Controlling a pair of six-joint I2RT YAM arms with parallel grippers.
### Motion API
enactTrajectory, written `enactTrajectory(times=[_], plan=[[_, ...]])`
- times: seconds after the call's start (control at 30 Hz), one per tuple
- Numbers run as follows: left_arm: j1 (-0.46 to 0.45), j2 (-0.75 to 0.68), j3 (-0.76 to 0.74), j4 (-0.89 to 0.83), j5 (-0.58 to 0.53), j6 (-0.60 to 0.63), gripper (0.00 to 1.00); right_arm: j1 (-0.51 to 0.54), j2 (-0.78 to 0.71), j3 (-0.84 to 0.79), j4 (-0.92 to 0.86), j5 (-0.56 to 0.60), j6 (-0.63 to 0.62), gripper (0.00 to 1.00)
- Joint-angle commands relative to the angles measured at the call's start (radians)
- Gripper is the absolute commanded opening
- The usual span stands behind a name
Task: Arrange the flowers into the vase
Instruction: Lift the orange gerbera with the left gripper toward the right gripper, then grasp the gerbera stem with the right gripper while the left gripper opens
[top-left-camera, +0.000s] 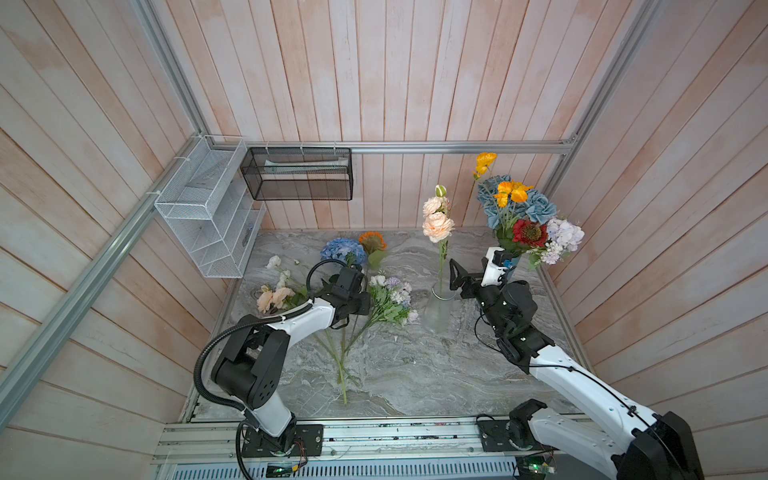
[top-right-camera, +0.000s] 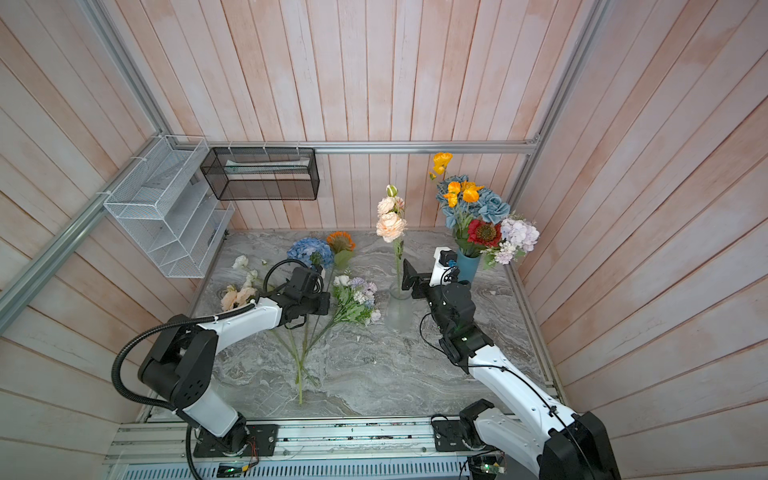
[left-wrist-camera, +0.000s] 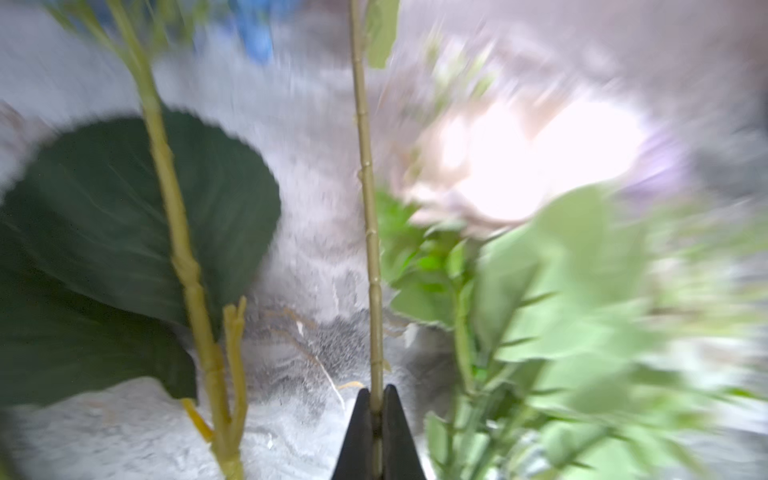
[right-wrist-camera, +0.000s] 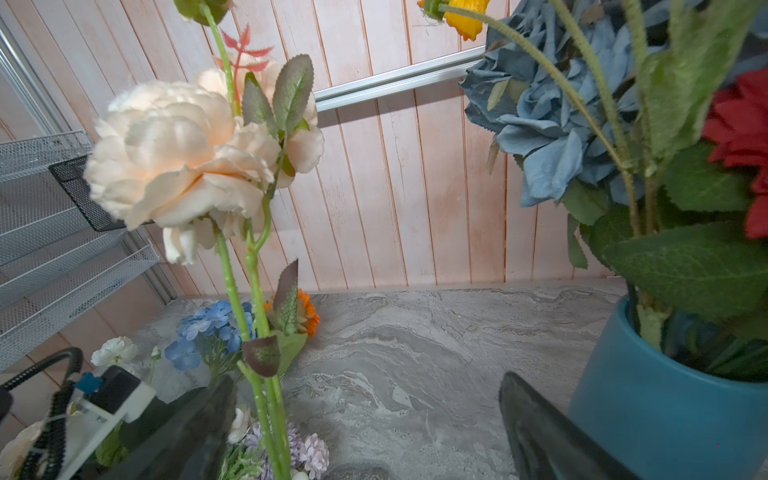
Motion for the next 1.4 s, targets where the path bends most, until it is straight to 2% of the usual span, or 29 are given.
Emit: enactTrajectory(times=[0.0,0.13,0.23,0.3,0.37,0.47,0.57,0.7,0.83,1.1,1.23,1.37], plan=[[-0.002,-0.091,-0.007,0.104,-0.008,-0.003,0.0,-0.007,-0.007,0.016,0.027,0.012,0.002,0.98],[-0.002,-0.184,-0.048,0.202,0.017,-0.015,0.0,-0.007,-0.006,0.029,0.03,-0.006,0.007,0.98],[-0.004,-0.251,-0.086,0.296,0.057,-0.008,0.0,-0.007,-0.012,0.037,0.049,-0.061,0.012,0.98],[-0.005,-0.299,-0.125,0.388,0.084,-0.006,0.0,-0.007,-0.016,0.041,0.077,-0.141,0.013,0.98],[-0.004,-0.345,-0.17,0.492,0.116,-0.004,0.0,-0.006,-0.011,0.057,0.103,-0.272,0.02,0.98],[-0.007,-0.396,-0.219,0.612,0.179,-0.002,0.0,0.0,0.016,0.099,0.111,-0.432,0.04,0.91],[-0.019,-0.428,-0.247,0.686,0.224,0.01,0.0,0.029,0.056,0.135,0.119,-0.517,0.053,0.84],[-0.062,-0.462,-0.268,0.741,0.229,0.044,0.0,0.09,0.138,0.181,0.169,-0.602,0.072,0.81],[-0.133,-0.491,-0.287,0.78,0.185,0.106,0.0,0.151,0.246,0.267,0.208,-0.656,0.076,0.81],[-0.226,-0.512,-0.294,0.772,0.107,0.182,0.0,0.18,0.372,0.365,0.306,-0.753,0.144,0.77],[-0.243,-0.514,-0.301,0.774,0.1,0.192,0.0,0.182,0.38,0.354,0.36,-0.753,0.175,0.66],[-0.25,-0.512,-0.303,0.774,0.102,0.195,0.0,0.183,0.384,0.345,0.395,-0.758,0.197,0.39]])
